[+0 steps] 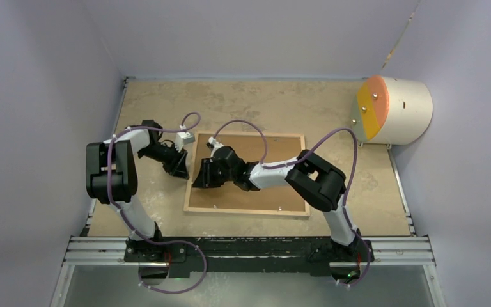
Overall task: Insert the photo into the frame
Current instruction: Install the photo frame at the center of the board, then adjust the photo frame at the center of the board.
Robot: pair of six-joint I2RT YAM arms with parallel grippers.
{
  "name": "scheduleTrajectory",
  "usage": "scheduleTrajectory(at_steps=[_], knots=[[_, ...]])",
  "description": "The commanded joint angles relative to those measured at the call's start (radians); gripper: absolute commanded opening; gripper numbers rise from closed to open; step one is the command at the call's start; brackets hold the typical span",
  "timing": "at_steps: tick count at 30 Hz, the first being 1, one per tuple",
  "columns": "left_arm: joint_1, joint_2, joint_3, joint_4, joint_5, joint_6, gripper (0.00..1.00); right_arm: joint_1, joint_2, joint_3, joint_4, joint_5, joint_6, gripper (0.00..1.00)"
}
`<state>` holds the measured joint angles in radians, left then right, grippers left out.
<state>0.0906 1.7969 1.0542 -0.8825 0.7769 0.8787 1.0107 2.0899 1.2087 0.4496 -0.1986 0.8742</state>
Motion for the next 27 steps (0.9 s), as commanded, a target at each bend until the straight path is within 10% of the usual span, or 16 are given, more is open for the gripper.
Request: scheduleTrajectory(at_steps=[1,16,27], knots=[[0.023,0.008,0.027,-0.023,-0.015,0.049,0.27,-0.048,-0.074,-0.026,-0.001,-0.029,-0.024,0.36],[0.031,0.011,0.004,-0.001,-0.027,0.036,0.24,-0.114,0.055,0.079,0.004,-0.146,-0.047,0.41],[0.031,-0.016,-0.028,-0.004,-0.081,0.122,0.25,-0.363,-0.442,-0.149,-0.414,0.16,-0.076,0.84]])
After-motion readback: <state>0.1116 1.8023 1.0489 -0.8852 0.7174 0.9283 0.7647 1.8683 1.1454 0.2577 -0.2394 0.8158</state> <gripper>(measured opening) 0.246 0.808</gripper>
